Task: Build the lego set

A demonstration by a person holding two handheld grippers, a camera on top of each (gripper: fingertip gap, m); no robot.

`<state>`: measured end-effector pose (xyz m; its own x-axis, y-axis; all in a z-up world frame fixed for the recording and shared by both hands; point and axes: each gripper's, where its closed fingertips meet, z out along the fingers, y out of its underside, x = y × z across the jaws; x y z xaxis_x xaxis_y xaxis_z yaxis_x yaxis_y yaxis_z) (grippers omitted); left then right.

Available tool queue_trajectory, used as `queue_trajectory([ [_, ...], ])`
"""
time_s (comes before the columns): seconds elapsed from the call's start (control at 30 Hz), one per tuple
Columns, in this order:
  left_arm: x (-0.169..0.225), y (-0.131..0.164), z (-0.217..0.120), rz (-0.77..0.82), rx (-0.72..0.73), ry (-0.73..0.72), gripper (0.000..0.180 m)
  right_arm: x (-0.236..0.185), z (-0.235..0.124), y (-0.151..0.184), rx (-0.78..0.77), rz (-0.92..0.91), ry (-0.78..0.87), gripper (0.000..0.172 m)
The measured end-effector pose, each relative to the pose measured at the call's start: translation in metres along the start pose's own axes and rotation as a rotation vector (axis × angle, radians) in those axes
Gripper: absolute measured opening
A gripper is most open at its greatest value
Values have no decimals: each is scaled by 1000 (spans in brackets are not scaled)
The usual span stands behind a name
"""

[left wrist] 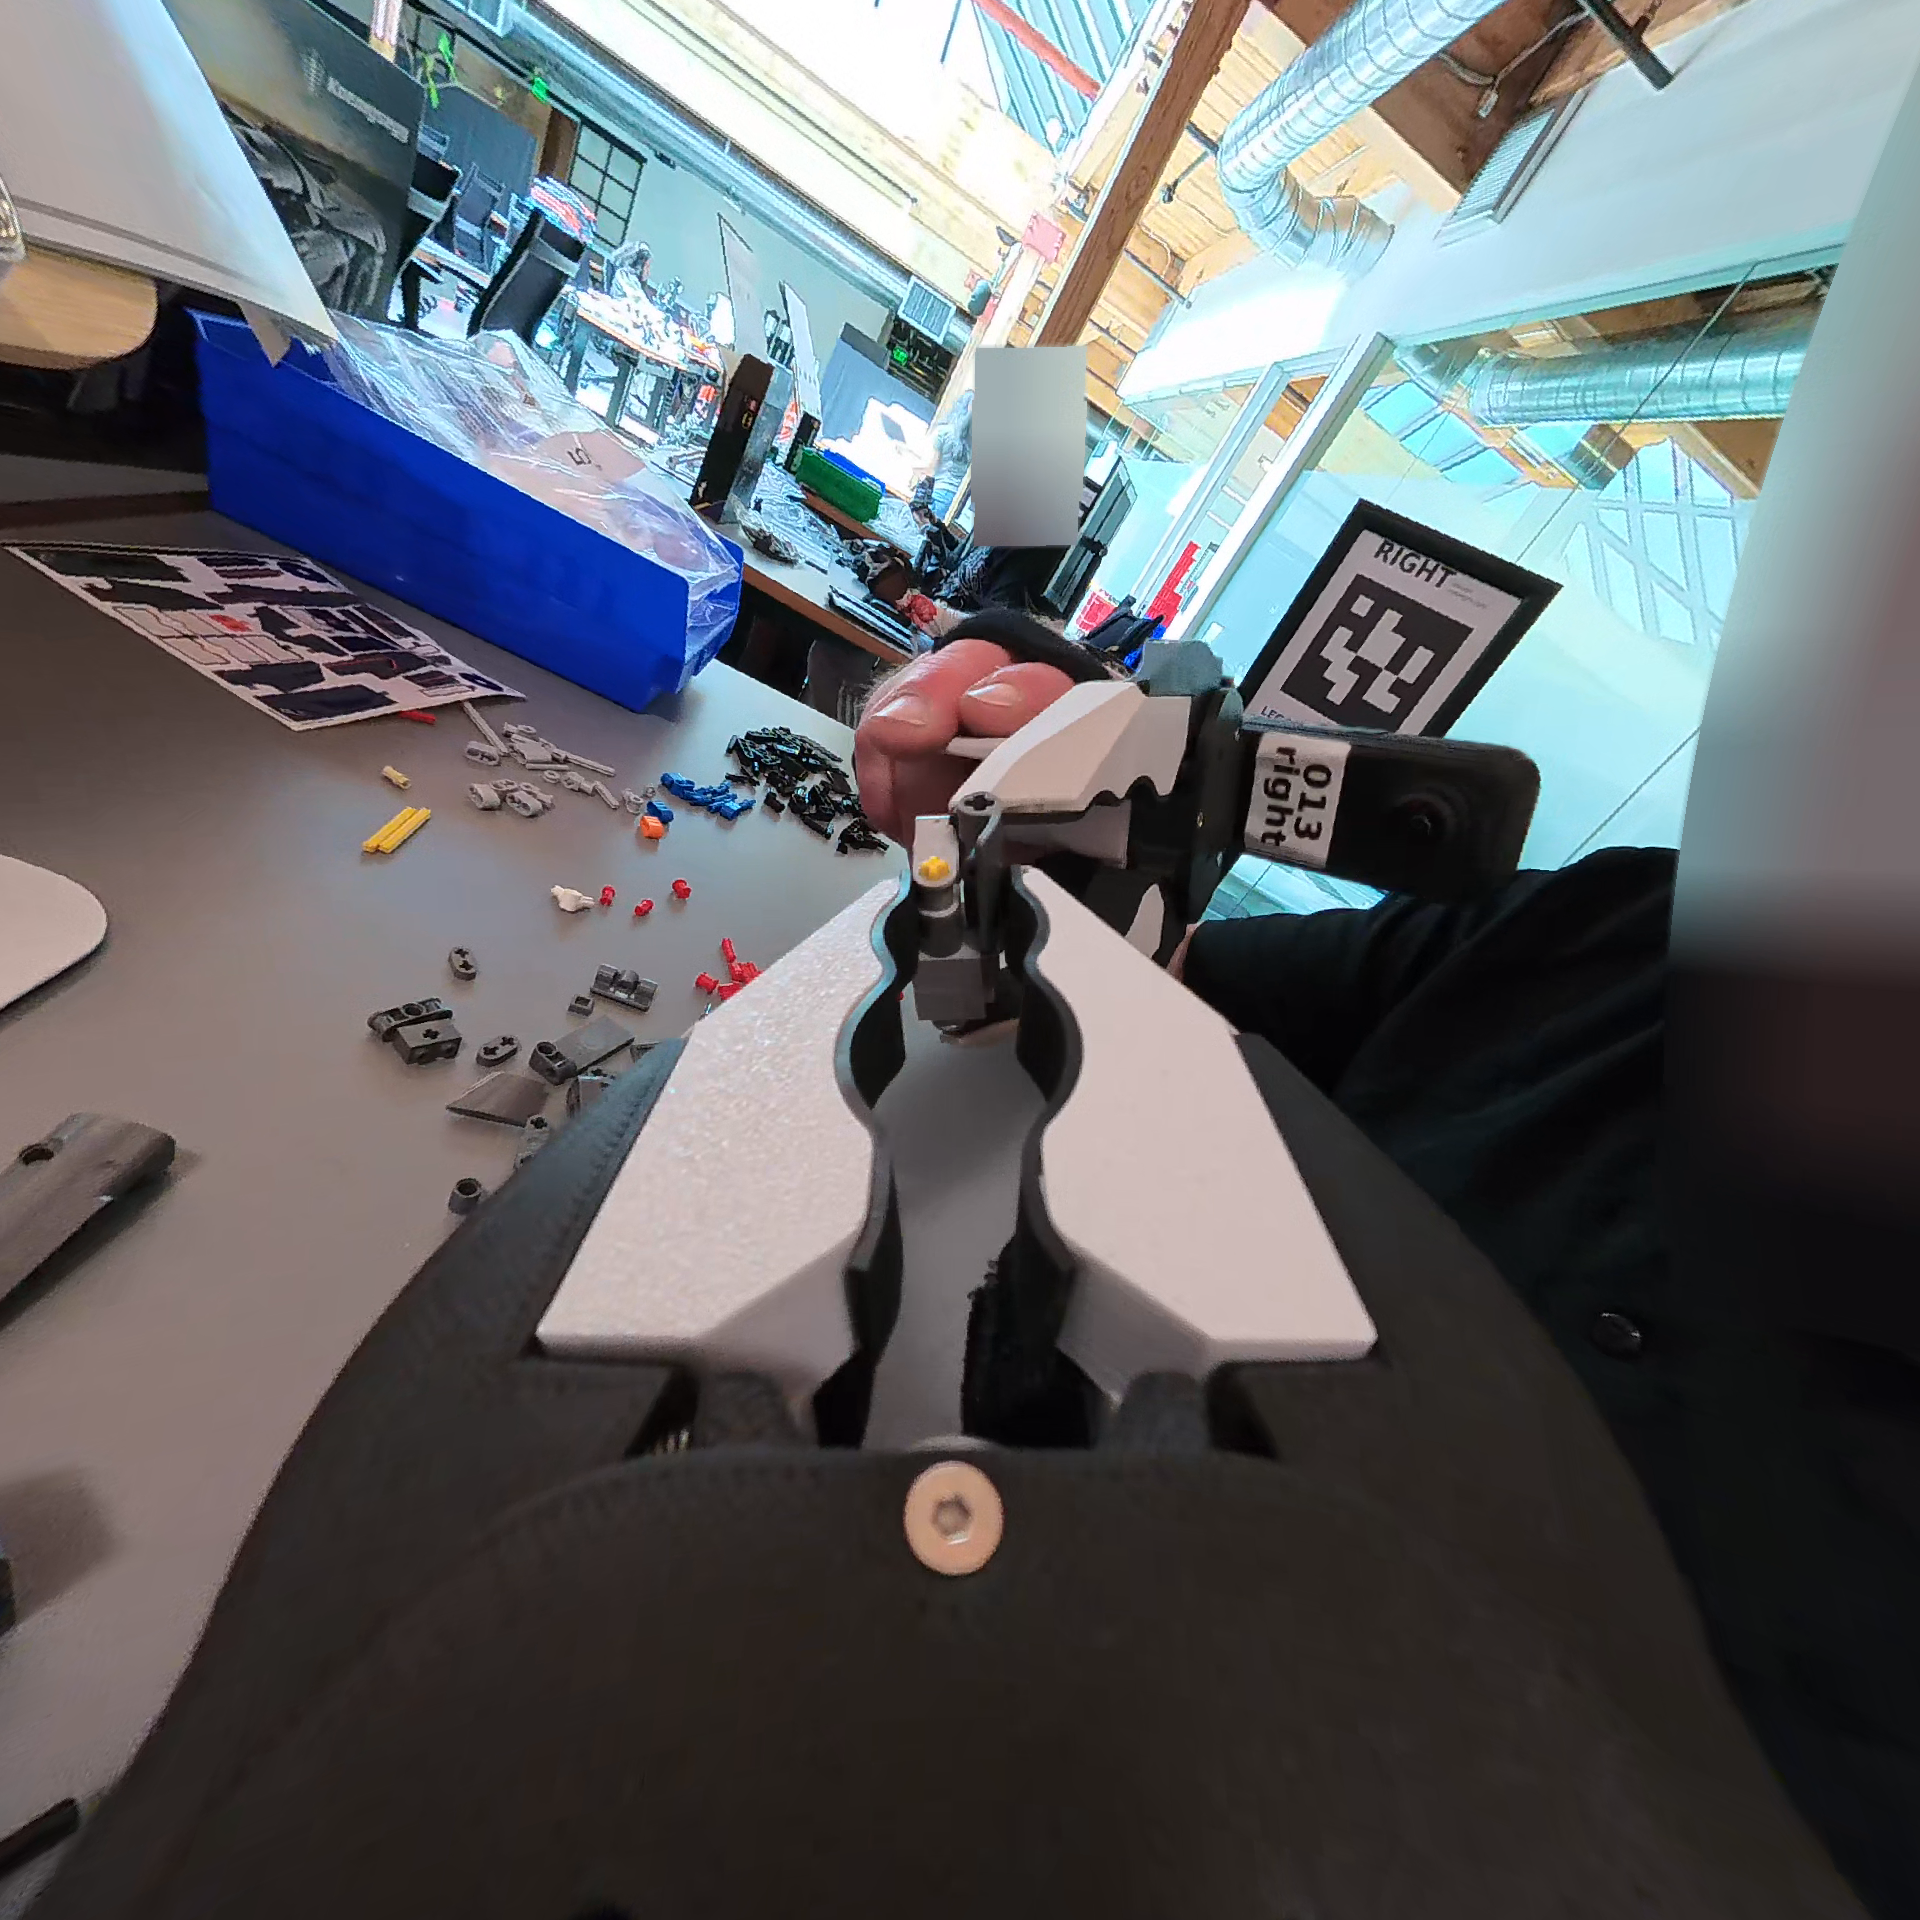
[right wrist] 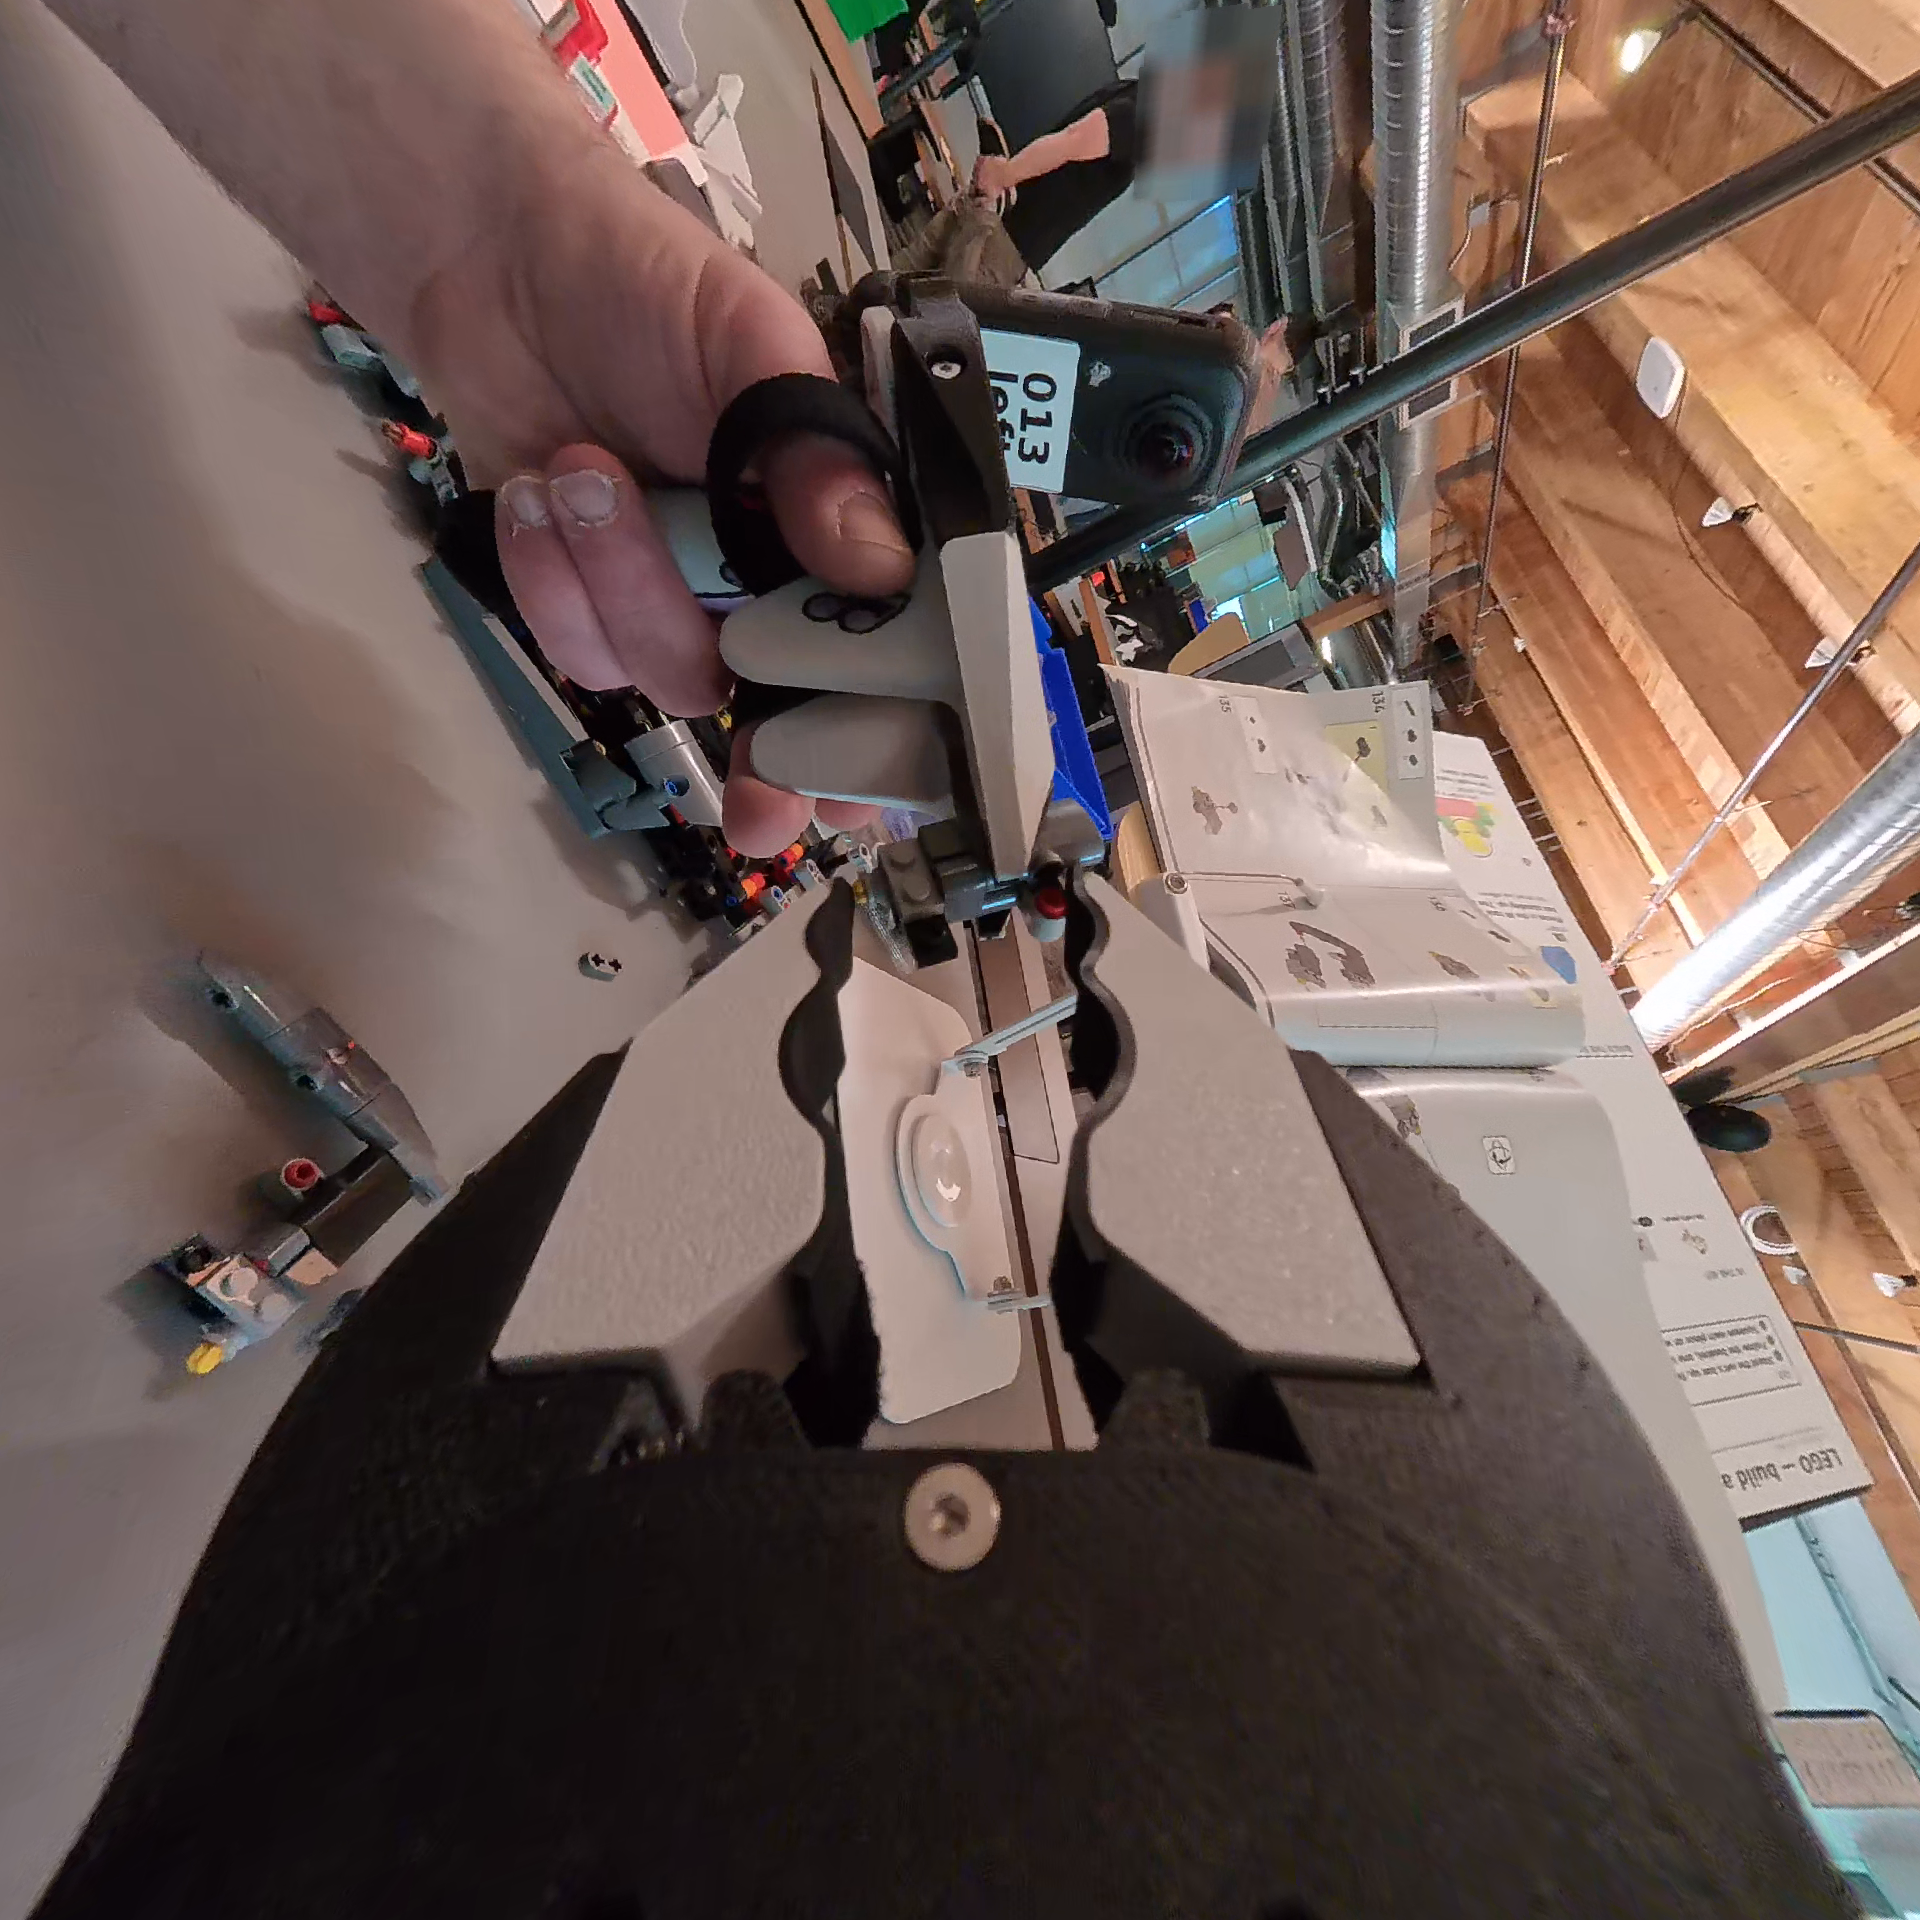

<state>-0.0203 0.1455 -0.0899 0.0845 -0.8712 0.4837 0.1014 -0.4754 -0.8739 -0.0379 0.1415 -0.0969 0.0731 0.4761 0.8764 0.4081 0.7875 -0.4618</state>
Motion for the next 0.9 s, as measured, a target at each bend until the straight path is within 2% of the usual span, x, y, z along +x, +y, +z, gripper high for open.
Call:
queue_trajectory([
  [0.37, 2, 1, 0, -21, 10, 11, 14, 0, -1, -1, 11, -2, 9, 36],
  [0.9, -3, -1, 0, -34, 92, -20, 14, 1, 2, 2, 9, 160, 7, 34],
])
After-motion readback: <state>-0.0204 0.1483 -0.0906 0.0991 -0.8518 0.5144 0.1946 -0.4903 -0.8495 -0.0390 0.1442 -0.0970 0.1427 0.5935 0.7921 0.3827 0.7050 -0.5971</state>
